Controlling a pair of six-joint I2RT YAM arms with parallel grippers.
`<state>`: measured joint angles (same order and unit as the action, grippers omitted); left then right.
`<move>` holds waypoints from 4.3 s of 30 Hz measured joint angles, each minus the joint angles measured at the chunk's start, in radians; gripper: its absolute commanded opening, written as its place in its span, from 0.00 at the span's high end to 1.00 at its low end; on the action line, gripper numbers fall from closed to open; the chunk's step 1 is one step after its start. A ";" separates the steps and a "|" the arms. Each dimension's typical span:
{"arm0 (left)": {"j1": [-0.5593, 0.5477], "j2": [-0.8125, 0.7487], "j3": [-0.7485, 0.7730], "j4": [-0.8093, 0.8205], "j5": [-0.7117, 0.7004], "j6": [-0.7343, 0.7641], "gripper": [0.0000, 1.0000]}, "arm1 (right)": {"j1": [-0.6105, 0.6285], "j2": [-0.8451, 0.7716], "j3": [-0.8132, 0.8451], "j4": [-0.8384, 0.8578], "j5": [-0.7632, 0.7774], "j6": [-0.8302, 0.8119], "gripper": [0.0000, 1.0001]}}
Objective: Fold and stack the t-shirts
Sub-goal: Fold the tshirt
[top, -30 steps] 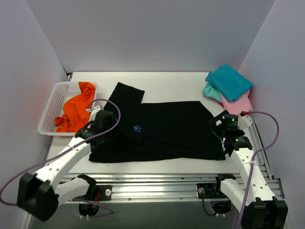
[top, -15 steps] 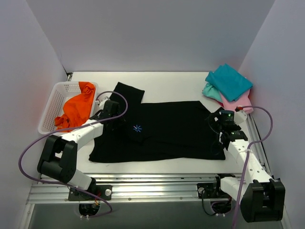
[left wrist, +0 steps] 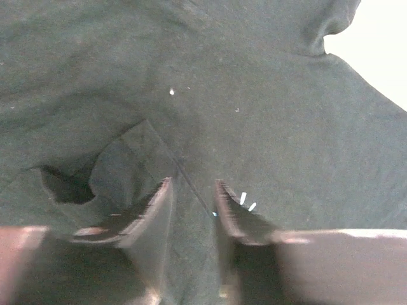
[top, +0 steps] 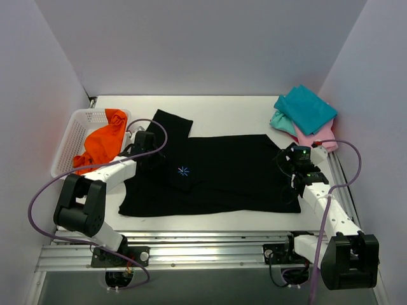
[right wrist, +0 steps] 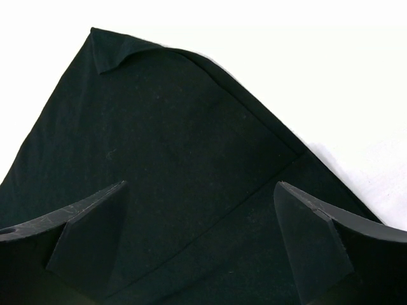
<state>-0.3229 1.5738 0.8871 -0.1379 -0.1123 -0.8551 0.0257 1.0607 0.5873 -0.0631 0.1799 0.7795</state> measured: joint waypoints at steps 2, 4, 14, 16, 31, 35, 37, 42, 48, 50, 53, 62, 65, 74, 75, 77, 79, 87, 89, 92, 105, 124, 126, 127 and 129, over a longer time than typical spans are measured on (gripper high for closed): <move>0.002 -0.001 -0.001 0.008 0.019 0.006 0.35 | 0.000 0.000 0.000 0.001 0.003 0.000 0.09; -0.001 -0.011 -0.008 0.021 0.042 0.013 0.23 | 0.000 0.000 -0.001 0.003 0.006 0.000 0.09; -0.103 0.034 0.101 0.121 0.280 0.129 0.20 | 0.000 0.033 -0.008 0.029 0.006 0.000 0.10; -0.124 0.082 0.114 0.146 0.318 0.136 0.22 | 0.000 0.032 -0.008 0.030 0.007 -0.001 0.10; -0.279 0.079 0.027 -0.071 0.212 0.165 0.32 | 0.000 0.034 -0.011 0.039 0.014 -0.018 0.10; -0.278 0.068 0.011 -0.084 0.174 0.164 0.33 | 0.000 0.035 -0.016 0.043 0.014 -0.019 0.10; -0.279 0.062 0.003 -0.084 0.157 0.163 0.34 | 0.000 0.039 -0.018 0.045 0.014 -0.019 0.11; -0.279 0.061 0.000 -0.084 0.134 0.159 0.42 | 0.000 0.045 -0.019 0.045 0.014 -0.022 0.11; -0.278 0.069 -0.005 -0.083 0.104 0.155 0.64 | 0.000 0.045 -0.024 0.046 0.014 -0.023 0.11; -0.277 0.077 -0.005 -0.079 0.095 0.153 0.70 | 0.000 0.045 -0.024 0.046 0.014 -0.023 0.11; -0.277 0.084 -0.005 -0.071 0.086 0.151 0.83 | 0.000 0.046 -0.024 0.046 0.014 -0.024 0.11; -0.287 0.084 -0.004 -0.069 0.053 0.123 0.98 | 0.000 0.047 -0.024 0.047 0.014 -0.026 0.11; -0.309 0.048 -0.004 -0.134 -0.013 0.105 0.98 | 0.000 0.053 -0.024 0.049 0.014 -0.027 0.11; -0.394 -0.225 0.002 -0.314 -0.301 -0.001 0.95 | 0.000 0.090 -0.024 0.053 0.013 -0.045 0.11; -0.396 -0.234 0.002 -0.312 -0.328 -0.014 0.87 | 0.000 0.093 -0.024 0.054 0.013 -0.046 0.11; -0.396 -0.230 -0.002 -0.295 -0.377 -0.039 0.82 | 0.000 0.098 -0.024 0.062 0.013 -0.048 0.11; -0.395 -0.202 -0.012 -0.253 -0.420 -0.052 0.72 | 0.000 0.099 -0.024 0.068 0.010 -0.049 0.11; -0.395 0.163 0.062 -0.089 -0.585 -0.085 0.79 | 0.002 0.099 -0.026 0.083 -0.005 -0.050 0.11; -0.393 0.209 0.098 -0.066 -0.599 -0.084 0.82 | 0.005 0.099 -0.026 0.083 -0.005 -0.050 0.11; -0.389 0.235 0.174 -0.051 -0.609 -0.076 0.89 | 0.008 0.099 -0.026 0.084 -0.005 -0.050 0.11; -0.389 0.126 0.193 -0.051 -0.518 -0.058 0.44 | 0.015 0.099 -0.027 0.089 -0.008 -0.052 0.11; -0.327 0.054 -0.060 -0.080 -0.412 -0.107 0.49 | 0.024 0.099 -0.032 0.099 -0.013 -0.052 0.11; -0.316 0.057 -0.060 -0.049 -0.394 -0.106 0.50 | 0.025 0.099 -0.032 0.100 -0.012 -0.052 0.11; -0.310 0.059 -0.060 -0.037 -0.386 -0.106 0.51 | 0.027 0.099 -0.033 0.100 -0.012 -0.052 0.11; -0.303 0.061 -0.060 -0.023 -0.373 -0.106 0.55 | 0.028 0.099 -0.033 0.101 -0.012 -0.052 0.11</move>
<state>-0.6254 1.6344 0.8268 -0.1608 -0.4850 -0.9611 0.0540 1.1595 0.5541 0.0380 0.1677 0.7273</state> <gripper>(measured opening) 0.486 0.888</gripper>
